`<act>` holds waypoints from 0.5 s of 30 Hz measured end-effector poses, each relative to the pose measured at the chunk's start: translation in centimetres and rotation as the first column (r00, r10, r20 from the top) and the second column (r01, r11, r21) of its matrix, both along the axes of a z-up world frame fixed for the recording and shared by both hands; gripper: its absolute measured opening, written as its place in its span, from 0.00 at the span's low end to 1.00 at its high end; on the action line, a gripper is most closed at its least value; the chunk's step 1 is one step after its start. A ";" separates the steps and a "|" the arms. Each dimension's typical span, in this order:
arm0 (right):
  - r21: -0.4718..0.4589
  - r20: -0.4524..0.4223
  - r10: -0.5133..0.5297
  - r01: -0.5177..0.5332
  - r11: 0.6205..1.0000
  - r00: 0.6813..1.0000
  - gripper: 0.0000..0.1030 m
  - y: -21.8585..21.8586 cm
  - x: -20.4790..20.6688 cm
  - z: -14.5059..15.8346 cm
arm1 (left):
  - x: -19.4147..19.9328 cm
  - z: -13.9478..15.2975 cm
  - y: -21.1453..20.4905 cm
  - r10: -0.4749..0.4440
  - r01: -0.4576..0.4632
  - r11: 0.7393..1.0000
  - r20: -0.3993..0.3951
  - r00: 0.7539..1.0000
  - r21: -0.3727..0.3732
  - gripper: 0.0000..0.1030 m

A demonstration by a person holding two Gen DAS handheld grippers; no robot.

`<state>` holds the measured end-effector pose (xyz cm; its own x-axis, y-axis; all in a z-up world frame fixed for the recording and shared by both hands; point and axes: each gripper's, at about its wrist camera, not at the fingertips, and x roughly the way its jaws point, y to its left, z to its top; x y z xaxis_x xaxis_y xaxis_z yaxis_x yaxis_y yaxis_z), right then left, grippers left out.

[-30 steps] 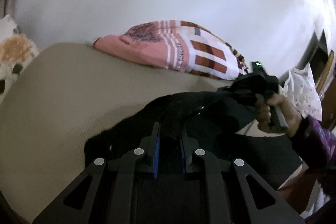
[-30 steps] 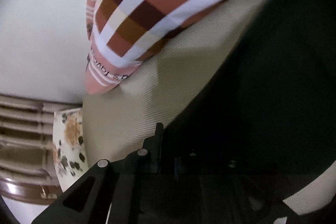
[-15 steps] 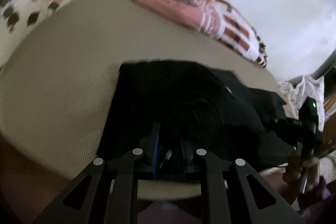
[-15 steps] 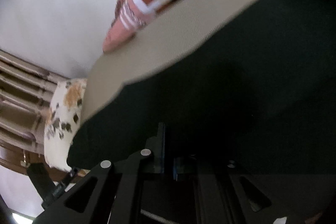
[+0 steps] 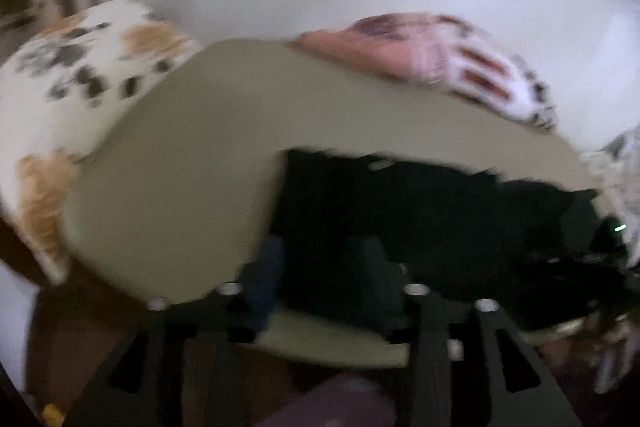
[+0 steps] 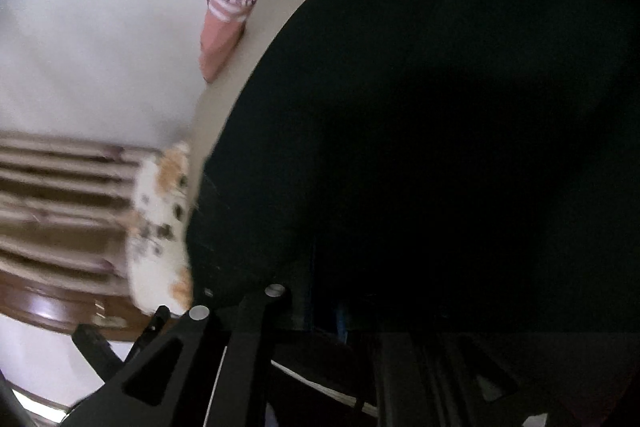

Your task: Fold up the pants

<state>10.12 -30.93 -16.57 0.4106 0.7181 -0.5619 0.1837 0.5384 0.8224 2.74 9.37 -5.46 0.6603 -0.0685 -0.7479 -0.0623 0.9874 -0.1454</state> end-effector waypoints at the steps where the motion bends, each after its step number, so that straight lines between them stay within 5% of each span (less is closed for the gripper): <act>1: 0.015 0.015 -0.029 0.029 0.999 0.999 0.19 -0.8 0.0 0.2 | 0.5 -0.2 -1.3 -0.041 0.041 0.999 0.009 0.999 -0.018 0.53; 4: 0.006 0.078 -0.110 0.110 0.994 0.991 0.25 -3.7 0.1 1.3 | 3.1 -3.2 -4.5 -0.141 0.137 0.989 -0.072 0.987 -0.055 0.53; 8: -0.039 0.130 -0.208 0.215 0.976 0.969 0.25 -9.2 0.6 2.3 | 4.4 -6.8 -4.3 -0.128 0.105 0.987 -0.196 0.972 -0.121 0.52; 15: 0.020 0.157 -0.421 0.423 0.906 0.893 0.25 -20.1 3.3 1.9 | 4.9 -7.0 -4.4 -0.110 0.097 0.993 -0.212 0.971 -0.071 0.52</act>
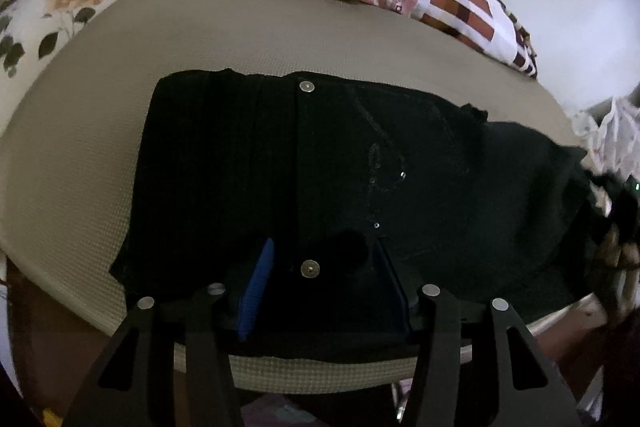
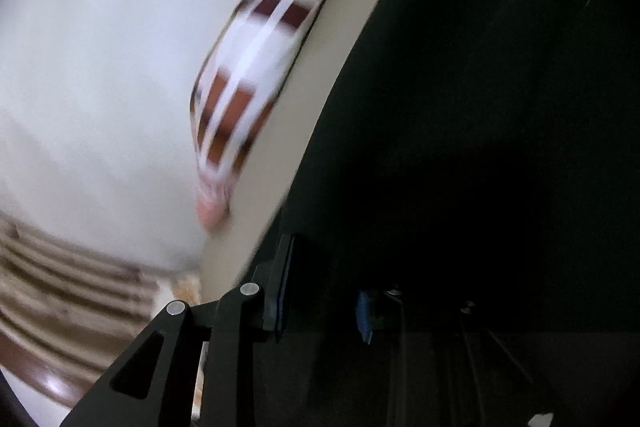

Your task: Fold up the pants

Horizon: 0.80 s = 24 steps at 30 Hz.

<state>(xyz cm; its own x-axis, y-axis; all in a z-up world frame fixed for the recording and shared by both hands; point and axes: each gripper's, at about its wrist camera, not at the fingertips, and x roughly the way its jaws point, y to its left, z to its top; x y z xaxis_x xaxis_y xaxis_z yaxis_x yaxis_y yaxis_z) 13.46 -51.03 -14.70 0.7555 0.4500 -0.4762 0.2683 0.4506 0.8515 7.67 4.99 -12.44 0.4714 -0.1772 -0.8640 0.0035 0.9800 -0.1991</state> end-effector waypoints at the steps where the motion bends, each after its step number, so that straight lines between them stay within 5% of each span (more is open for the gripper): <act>1: 0.014 0.003 -0.039 0.039 0.999 0.999 0.25 -1.9 0.4 -0.1 | 0.1 -0.1 0.0 -0.002 0.002 1.000 -0.002 1.000 0.005 0.52; 4: 0.045 -0.002 -0.142 0.142 0.989 0.990 0.22 -6.1 0.9 -0.4 | 0.3 -0.4 0.4 -0.002 0.002 1.000 -0.005 1.000 0.007 0.52; 6: 0.065 -0.028 -0.198 0.200 0.978 0.980 0.08 -8.1 0.3 -0.4 | 0.4 -0.4 0.4 -0.004 0.005 1.000 -0.006 1.000 0.011 0.52; 8: 0.066 -0.044 -0.238 0.240 0.968 0.970 0.06 -9.1 -0.9 -0.2 | 0.4 -0.4 0.4 -0.007 0.007 1.000 -0.005 1.000 0.010 0.52; 17: -0.077 -0.047 -0.231 0.227 0.971 0.972 0.05 -9.8 -10.2 4.2 | 0.0 -0.4 0.5 -0.009 0.009 1.000 -0.006 1.000 0.003 0.52; 21: -0.083 -0.141 -0.226 0.216 0.973 0.964 0.04 -10.0 -13.9 1.4 | -0.3 -0.5 0.7 -0.015 0.015 1.000 0.008 1.000 -0.011 0.52; 24: 0.013 -0.160 -0.238 0.243 0.970 0.958 0.04 -10.4 -15.3 -1.2 | -0.5 -0.5 0.5 -0.040 0.040 0.999 0.019 0.999 0.016 0.52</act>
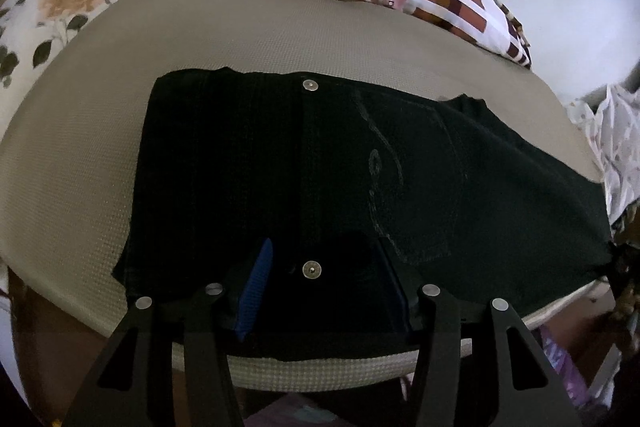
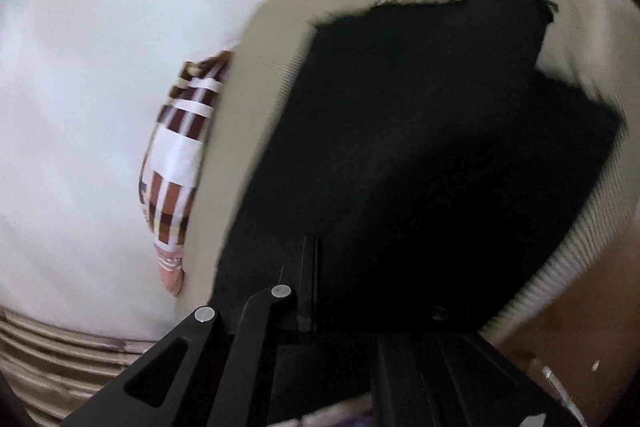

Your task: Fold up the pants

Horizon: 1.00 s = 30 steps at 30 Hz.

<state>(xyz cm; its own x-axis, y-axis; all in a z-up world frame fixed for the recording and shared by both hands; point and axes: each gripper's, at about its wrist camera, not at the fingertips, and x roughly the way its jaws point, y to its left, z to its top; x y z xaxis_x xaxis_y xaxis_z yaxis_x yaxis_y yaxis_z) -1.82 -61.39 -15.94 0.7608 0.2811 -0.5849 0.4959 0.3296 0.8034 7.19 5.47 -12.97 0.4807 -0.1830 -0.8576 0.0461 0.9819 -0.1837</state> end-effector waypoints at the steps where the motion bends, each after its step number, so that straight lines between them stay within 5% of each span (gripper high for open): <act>1: 0.042 0.030 -0.018 0.017 0.999 0.999 0.04 -0.4 -0.9 -0.6 | 0.0 0.0 0.0 -0.004 0.004 1.000 0.002 1.000 0.011 0.52; 8: 0.133 0.095 -0.100 0.086 0.987 0.990 0.08 -2.5 -2.5 -1.1 | -0.6 0.3 0.4 -0.018 0.017 0.999 0.014 1.000 0.030 0.52; 17: 0.018 0.049 -0.128 0.127 0.992 0.991 0.03 -3.1 -4.2 0.1 | -0.6 0.1 0.4 -0.056 0.055 0.997 0.017 0.998 0.055 0.52; 24: 0.201 0.085 -0.161 0.141 0.969 0.983 0.02 -4.5 -5.9 -2.5 | -0.7 0.5 1.0 -0.076 0.076 0.997 0.016 0.997 0.023 0.52; 30: 0.208 0.127 -0.094 0.067 0.976 0.987 0.30 -3.0 -5.0 -0.9 | -2.1 3.2 2.3 -0.047 0.051 0.997 0.070 0.996 -0.058 0.53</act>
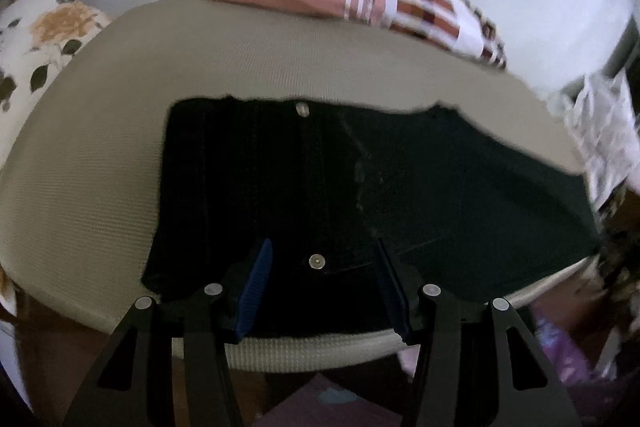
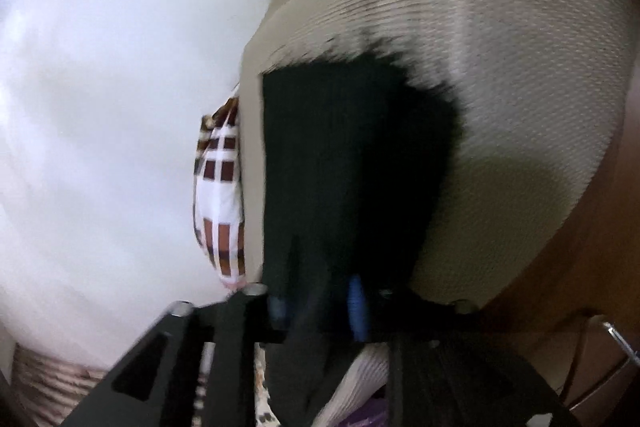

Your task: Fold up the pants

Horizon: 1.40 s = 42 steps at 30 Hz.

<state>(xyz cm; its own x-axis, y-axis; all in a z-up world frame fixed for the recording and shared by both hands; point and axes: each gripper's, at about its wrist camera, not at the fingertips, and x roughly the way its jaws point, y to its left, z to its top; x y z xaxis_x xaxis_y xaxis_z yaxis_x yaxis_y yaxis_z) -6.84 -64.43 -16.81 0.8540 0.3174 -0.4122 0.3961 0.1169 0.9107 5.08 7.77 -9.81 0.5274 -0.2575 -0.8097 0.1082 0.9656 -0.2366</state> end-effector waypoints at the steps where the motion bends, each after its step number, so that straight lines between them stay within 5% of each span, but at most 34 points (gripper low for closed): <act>1: -0.003 -0.001 0.012 -0.012 1.000 1.000 0.30 0.3 0.2 0.0 | -0.3 0.5 0.7 0.022 -0.022 0.999 0.008 1.000 -0.027 0.54; 4: -0.039 -0.014 0.039 -0.039 0.998 0.999 0.26 1.0 0.5 -0.1 | -1.2 2.0 5.3 0.159 -0.156 0.978 0.010 0.987 -0.138 0.60; 6: -0.073 -0.039 0.054 -0.057 0.996 0.998 0.12 1.3 0.8 -0.2 | -1.8 2.2 8.8 0.242 -0.242 0.951 -0.026 0.970 -0.190 0.60; 10: -0.095 -0.052 0.046 -0.051 0.994 0.998 0.05 1.6 1.0 -0.3 | -2.5 0.8 13.9 0.338 -0.358 0.913 -0.130 0.932 -0.195 0.60; 13: -0.109 -0.059 0.048 -0.055 0.993 0.997 0.05 1.7 1.4 -0.1 | -3.0 0.1 14.6 0.299 -0.334 0.904 -0.164 0.940 -0.266 0.60; 18: -0.077 -0.056 0.037 -0.041 0.996 0.998 0.04 1.6 1.2 -0.6 | -2.2 -1.6 10.9 0.164 -0.214 0.948 -0.216 0.963 -0.234 0.60; 23: -0.073 -0.058 0.037 -0.041 0.996 0.998 0.04 1.4 0.6 -0.6 | -1.3 -3.1 9.5 0.147 -0.219 0.930 -0.248 0.958 -0.296 0.59; 24: -0.073 -0.059 0.036 -0.040 0.997 0.998 0.03 1.4 0.6 -0.6 | -1.1 -3.2 9.3 0.156 -0.227 0.929 -0.247 0.956 -0.292 0.37; 25: -0.072 -0.059 0.036 -0.040 0.997 0.998 0.03 1.4 0.6 -0.6 | -0.9 -3.3 9.1 0.167 -0.229 0.941 -0.247 0.954 -0.249 0.30; 31: -0.086 -0.062 0.040 -0.045 0.995 0.997 0.04 1.6 0.7 -0.2 | -0.5 -0.1 7.2 0.166 -0.173 0.984 -0.135 0.977 -0.044 0.14; 36: -0.104 -0.061 0.065 -0.071 0.992 0.996 0.06 2.0 1.0 0.1 | 0.6 3.0 8.7 0.180 -0.181 0.983 -0.059 0.982 -0.012 0.14; 39: -0.115 -0.070 0.077 -0.085 0.990 0.995 0.05 1.9 0.8 0.1 | 0.8 -0.2 9.5 0.175 -0.174 0.985 -0.157 0.972 0.018 0.14; 42: -0.112 -0.074 0.078 -0.086 0.990 0.994 0.03 1.7 0.8 -0.3 | 1.0 -2.3 9.3 0.178 -0.174 0.984 -0.172 0.969 0.041 0.15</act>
